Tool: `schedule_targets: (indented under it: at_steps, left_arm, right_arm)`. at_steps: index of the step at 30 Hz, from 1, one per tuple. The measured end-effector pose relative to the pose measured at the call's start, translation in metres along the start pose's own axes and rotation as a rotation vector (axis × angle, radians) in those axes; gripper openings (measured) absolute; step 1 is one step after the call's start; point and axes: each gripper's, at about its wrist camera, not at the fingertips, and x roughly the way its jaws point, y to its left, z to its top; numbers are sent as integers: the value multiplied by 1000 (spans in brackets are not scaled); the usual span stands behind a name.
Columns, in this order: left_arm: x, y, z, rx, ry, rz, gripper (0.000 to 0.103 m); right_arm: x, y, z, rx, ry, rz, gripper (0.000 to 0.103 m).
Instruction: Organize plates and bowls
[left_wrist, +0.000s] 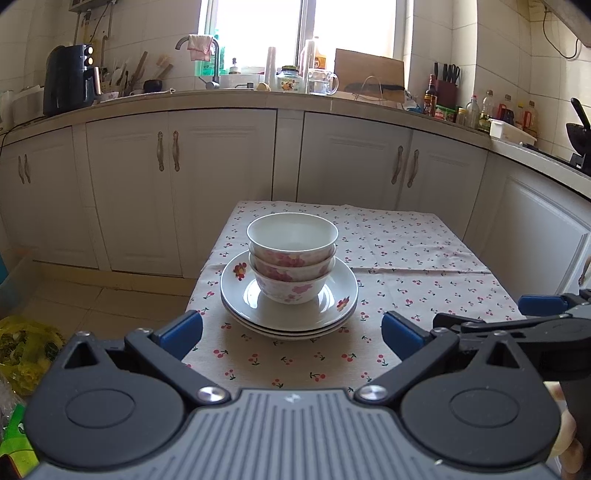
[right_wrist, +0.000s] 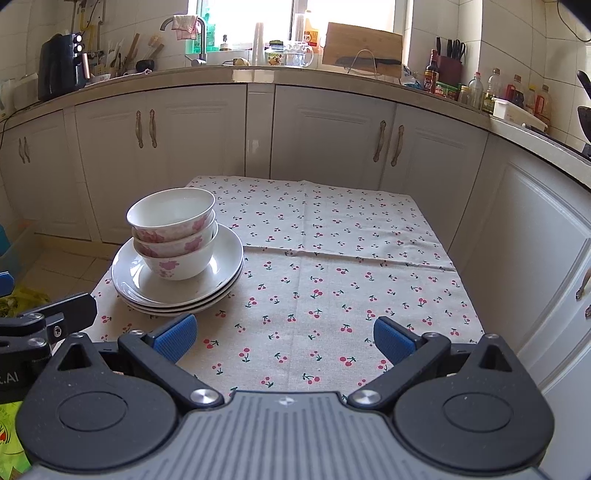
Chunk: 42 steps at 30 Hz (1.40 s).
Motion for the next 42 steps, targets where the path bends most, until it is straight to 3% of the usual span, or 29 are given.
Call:
schedule_targets:
  at_steps: [42]
  left_arm:
    - [0,-4,2,-7,1,-14,102]
  right_arm:
    - [-5,-2,1,-8,-23,-47,103]
